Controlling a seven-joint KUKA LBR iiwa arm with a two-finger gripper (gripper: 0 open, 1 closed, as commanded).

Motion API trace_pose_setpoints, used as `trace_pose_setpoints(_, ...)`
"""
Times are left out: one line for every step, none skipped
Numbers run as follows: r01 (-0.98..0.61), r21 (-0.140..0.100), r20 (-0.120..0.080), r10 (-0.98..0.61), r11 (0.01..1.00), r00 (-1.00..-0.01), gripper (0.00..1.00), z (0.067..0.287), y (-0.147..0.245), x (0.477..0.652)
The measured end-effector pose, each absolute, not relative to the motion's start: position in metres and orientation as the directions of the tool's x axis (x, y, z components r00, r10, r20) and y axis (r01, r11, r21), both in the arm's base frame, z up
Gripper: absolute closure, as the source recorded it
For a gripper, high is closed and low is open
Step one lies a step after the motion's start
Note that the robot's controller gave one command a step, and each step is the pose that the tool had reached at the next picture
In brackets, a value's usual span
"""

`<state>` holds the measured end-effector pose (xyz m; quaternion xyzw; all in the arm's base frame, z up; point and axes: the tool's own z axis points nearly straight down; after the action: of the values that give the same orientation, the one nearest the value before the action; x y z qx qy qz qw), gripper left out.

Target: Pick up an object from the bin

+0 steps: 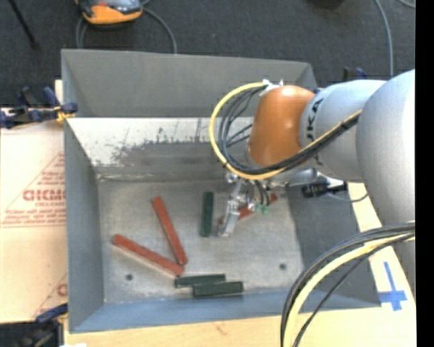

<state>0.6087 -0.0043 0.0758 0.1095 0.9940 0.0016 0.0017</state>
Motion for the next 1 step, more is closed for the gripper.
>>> trace_pose_setpoints(-0.088, -0.002, -0.005, -0.088, 0.996, -0.996, 0.00, 0.0789, -0.0324, 0.6244)
